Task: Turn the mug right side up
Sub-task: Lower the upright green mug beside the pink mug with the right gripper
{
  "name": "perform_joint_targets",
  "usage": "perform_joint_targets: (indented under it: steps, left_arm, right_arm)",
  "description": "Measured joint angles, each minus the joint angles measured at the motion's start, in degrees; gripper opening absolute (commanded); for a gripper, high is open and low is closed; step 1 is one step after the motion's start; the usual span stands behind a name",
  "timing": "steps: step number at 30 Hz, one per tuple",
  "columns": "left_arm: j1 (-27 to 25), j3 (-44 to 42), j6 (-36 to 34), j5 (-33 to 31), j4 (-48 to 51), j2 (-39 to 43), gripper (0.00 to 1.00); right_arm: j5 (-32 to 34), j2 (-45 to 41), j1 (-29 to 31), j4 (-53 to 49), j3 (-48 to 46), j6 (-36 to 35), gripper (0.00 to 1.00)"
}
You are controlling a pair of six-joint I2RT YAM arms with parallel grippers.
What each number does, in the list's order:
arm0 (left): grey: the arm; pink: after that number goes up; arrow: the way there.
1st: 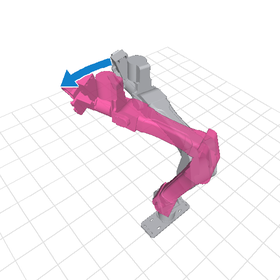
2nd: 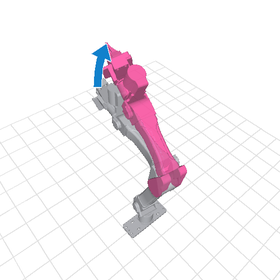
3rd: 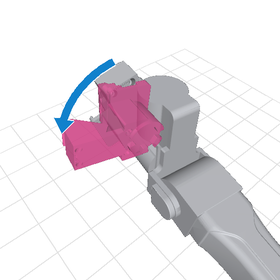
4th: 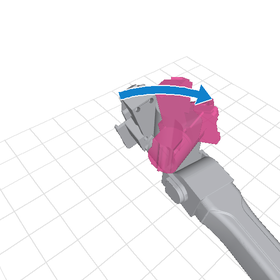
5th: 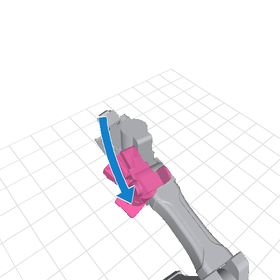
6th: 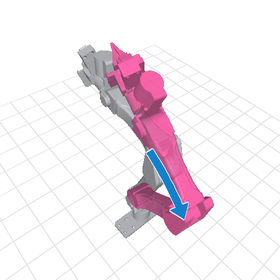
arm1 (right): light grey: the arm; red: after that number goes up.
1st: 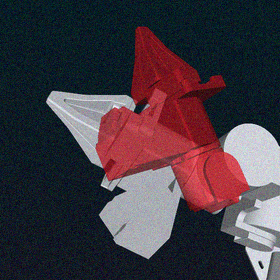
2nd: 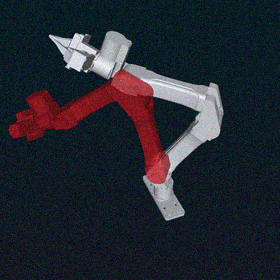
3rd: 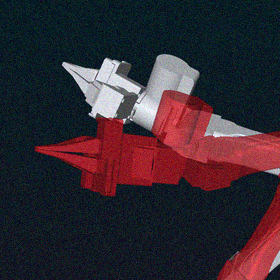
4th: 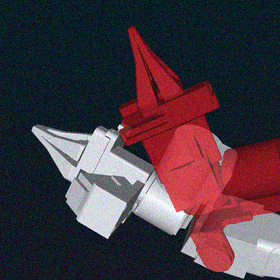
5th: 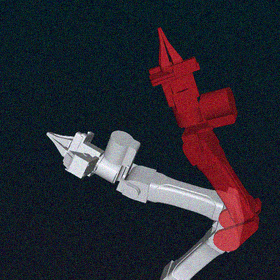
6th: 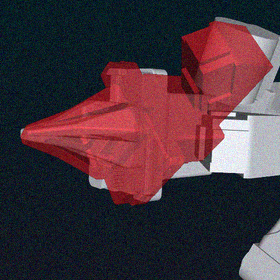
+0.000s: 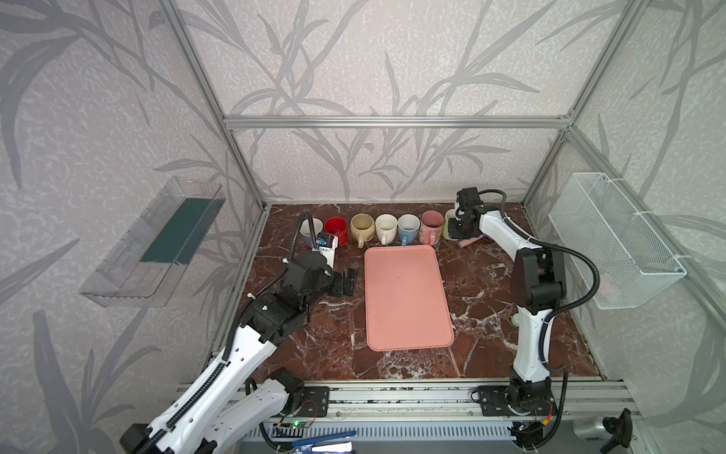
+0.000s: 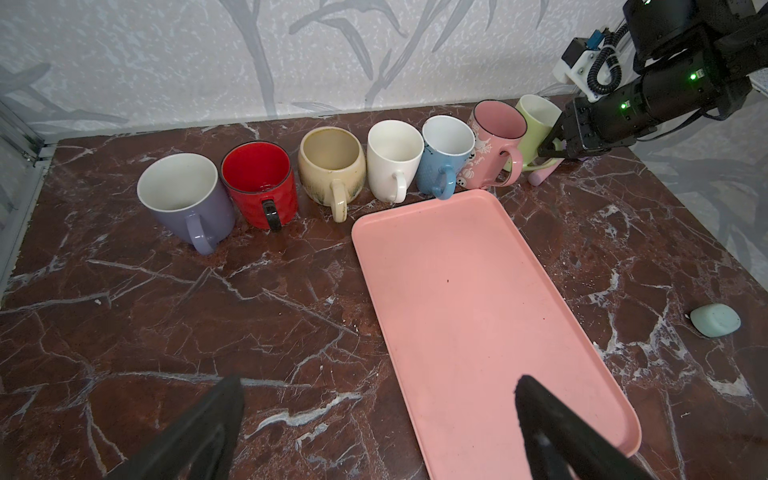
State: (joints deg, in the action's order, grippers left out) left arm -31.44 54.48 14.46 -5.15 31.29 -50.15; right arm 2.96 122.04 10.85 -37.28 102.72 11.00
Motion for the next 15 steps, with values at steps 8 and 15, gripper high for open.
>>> perform_joint_targets:
  steps: [8,15]
  left_arm:
    - [0.0,0.0,-0.4,-0.4,0.0,-0.6,0.99]
    - [0.0,0.0,-0.5,-0.6,0.0,-0.9,0.99]
  right_arm:
    - [0.7,0.5,0.0,-0.4,0.0,-0.3,0.02]
    - [0.7,0.5,0.1,0.1,-1.0,-0.2,0.17]
